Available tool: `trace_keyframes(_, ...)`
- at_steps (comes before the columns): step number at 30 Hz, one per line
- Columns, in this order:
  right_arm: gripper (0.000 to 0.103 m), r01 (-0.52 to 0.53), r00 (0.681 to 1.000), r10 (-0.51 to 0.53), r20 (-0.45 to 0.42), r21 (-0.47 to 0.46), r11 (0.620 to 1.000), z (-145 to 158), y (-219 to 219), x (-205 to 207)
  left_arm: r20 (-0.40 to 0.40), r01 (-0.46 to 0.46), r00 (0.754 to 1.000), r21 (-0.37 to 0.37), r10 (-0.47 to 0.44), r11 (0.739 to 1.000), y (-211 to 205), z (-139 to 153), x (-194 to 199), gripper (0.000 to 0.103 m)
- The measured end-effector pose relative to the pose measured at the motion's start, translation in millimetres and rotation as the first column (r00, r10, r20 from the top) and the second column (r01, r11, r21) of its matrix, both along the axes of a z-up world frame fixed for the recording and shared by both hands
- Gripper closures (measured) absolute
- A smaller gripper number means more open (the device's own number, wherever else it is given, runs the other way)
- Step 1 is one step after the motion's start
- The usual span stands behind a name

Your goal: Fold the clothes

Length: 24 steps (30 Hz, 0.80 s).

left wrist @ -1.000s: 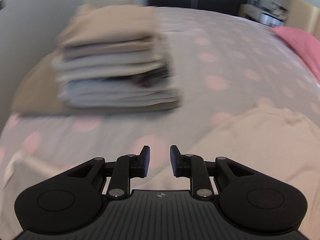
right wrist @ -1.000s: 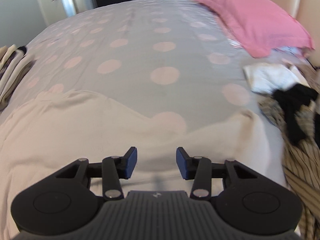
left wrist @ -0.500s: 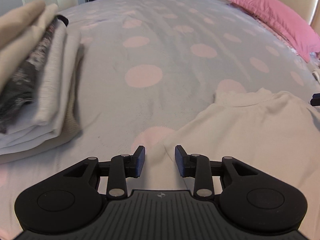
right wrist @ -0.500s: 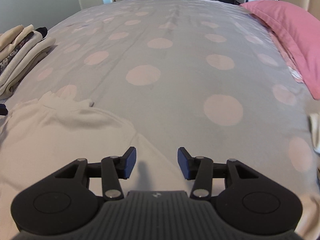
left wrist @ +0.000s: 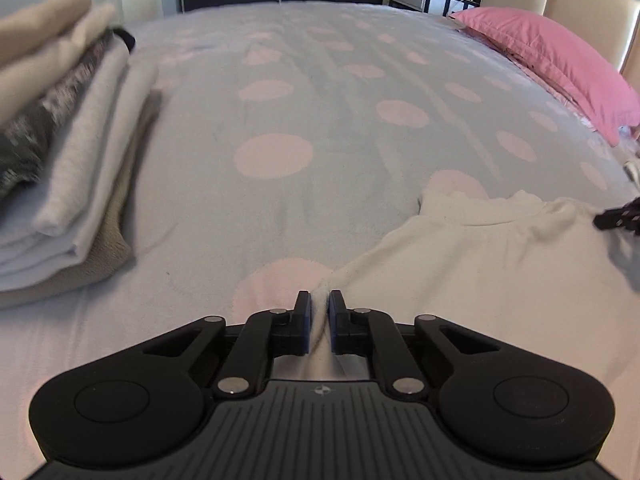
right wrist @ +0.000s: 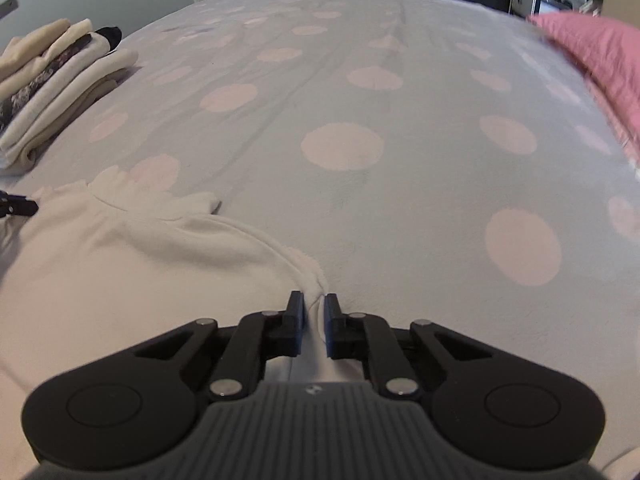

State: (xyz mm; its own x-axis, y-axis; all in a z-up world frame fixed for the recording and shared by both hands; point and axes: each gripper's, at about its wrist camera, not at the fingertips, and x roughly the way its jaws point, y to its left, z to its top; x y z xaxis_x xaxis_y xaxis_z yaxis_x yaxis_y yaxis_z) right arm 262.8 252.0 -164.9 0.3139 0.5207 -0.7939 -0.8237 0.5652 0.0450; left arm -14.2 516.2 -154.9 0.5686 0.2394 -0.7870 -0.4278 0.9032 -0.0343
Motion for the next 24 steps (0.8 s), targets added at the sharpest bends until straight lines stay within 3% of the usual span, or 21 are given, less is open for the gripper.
trace_keyframes(4,0.093,0.035,0.997,-0.037,0.065,0.020,0.999,26.1,-3.9,-7.4,0.040,-0.046,0.998,0.053,0.044,0.998,-3.7,20.5,-3.6,0.097)
trace_keyframes(10,0.094,0.056,0.981,-0.067,0.182,0.065,0.996,82.4,6.8,-6.3,0.148,-0.108,0.985,0.133,0.088,0.985,8.2,75.5,8.7,0.097)
trace_keyframes(15,0.094,0.098,0.961,-0.119,0.250,0.094,0.991,112.6,20.3,11.1,0.207,-0.119,0.975,0.206,0.075,0.971,15.2,104.1,34.0,0.098)
trace_keyframes(18,0.094,0.133,0.955,-0.158,0.250,0.113,0.985,111.4,27.3,25.3,0.152,-0.105,0.986,0.217,0.073,0.970,21.8,90.2,53.1,0.098)
trace_keyframes(21,0.094,0.146,0.967,-0.145,0.209,0.013,0.989,79.5,44.8,37.3,0.027,-0.068,0.998,0.228,0.064,0.971,26.8,53.8,73.9,0.097)
trace_keyframes(24,0.094,0.141,0.977,-0.128,0.167,-0.064,0.988,39.5,57.9,42.8,-0.038,-0.052,0.997,0.210,0.061,0.976,28.8,22.3,86.1,0.097)
